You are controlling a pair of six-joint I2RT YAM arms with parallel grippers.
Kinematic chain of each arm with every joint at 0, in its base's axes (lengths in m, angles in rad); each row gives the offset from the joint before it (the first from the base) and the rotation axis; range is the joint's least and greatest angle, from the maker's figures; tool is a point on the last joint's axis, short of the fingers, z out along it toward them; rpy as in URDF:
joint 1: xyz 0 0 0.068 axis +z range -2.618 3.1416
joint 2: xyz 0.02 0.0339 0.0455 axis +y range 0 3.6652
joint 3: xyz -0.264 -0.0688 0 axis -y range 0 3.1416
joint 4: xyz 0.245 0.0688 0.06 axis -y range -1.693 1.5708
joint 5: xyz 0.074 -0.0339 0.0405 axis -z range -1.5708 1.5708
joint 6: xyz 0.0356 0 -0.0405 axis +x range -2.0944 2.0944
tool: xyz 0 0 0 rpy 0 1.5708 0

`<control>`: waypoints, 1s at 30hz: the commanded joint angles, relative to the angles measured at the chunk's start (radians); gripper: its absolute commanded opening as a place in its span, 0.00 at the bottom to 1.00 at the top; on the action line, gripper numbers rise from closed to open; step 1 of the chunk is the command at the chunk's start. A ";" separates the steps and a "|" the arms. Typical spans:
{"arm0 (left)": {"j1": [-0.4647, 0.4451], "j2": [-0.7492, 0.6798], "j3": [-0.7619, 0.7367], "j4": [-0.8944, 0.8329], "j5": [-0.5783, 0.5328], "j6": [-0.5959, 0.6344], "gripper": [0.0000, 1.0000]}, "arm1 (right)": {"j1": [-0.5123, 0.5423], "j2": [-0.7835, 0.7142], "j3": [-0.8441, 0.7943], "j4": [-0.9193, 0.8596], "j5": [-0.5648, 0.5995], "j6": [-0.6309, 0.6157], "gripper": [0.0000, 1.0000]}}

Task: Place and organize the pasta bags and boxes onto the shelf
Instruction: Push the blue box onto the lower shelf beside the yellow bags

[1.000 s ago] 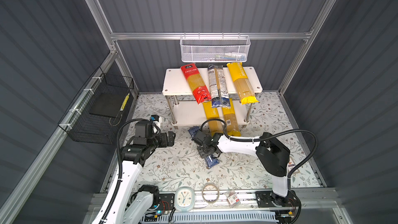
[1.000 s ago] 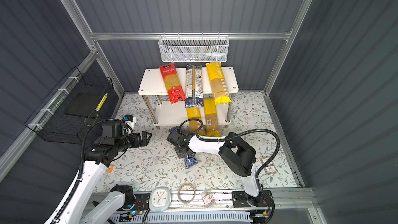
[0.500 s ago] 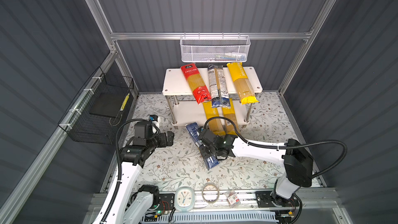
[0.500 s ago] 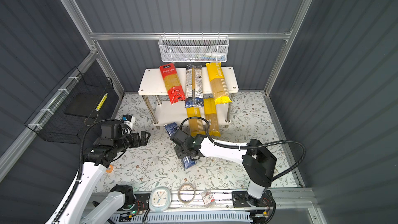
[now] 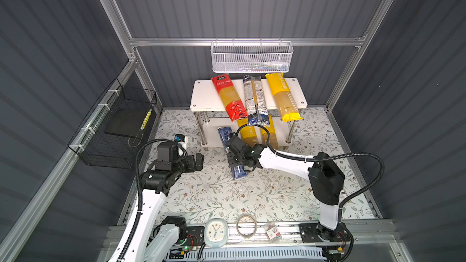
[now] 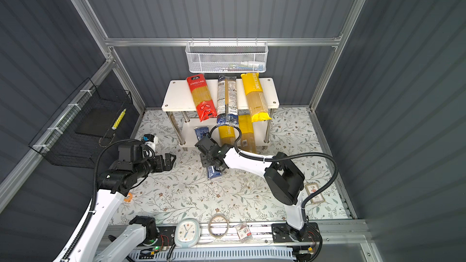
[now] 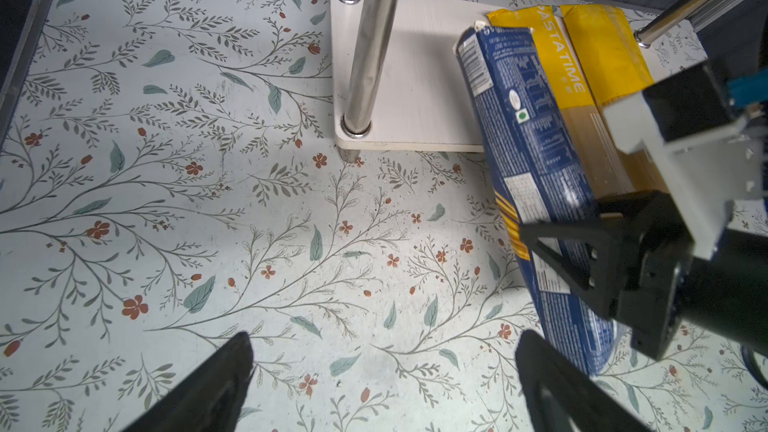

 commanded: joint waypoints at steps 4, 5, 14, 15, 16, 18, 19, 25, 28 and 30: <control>0.005 -0.017 -0.010 -0.012 0.000 0.011 1.00 | -0.036 0.026 0.146 0.116 0.034 0.000 0.25; 0.005 -0.016 -0.010 -0.012 0.001 0.011 1.00 | -0.041 0.041 0.163 0.116 0.030 -0.002 0.24; 0.006 -0.010 -0.010 -0.014 0.004 0.012 1.00 | -0.079 0.127 0.252 0.179 0.008 0.027 0.26; 0.005 -0.010 -0.010 -0.012 0.004 0.011 1.00 | -0.082 0.135 0.261 0.184 0.009 0.027 0.26; 0.005 -0.009 -0.011 -0.012 0.007 0.012 1.00 | -0.084 0.144 0.271 0.188 0.011 0.027 0.26; 0.005 -0.008 -0.013 -0.011 0.013 0.011 1.00 | -0.090 0.154 0.280 0.203 0.018 0.032 0.28; 0.005 -0.008 -0.012 -0.011 0.015 0.011 1.00 | -0.094 0.161 0.283 0.211 0.016 0.035 0.29; 0.005 -0.006 -0.014 -0.011 0.015 0.010 1.00 | -0.116 0.201 0.330 0.227 0.015 0.033 0.29; 0.005 -0.003 -0.013 -0.011 0.014 0.011 1.00 | -0.127 0.221 0.357 0.228 -0.006 0.035 0.31; 0.005 -0.001 -0.012 -0.011 0.013 0.011 1.00 | -0.131 0.238 0.375 0.226 -0.013 0.035 0.39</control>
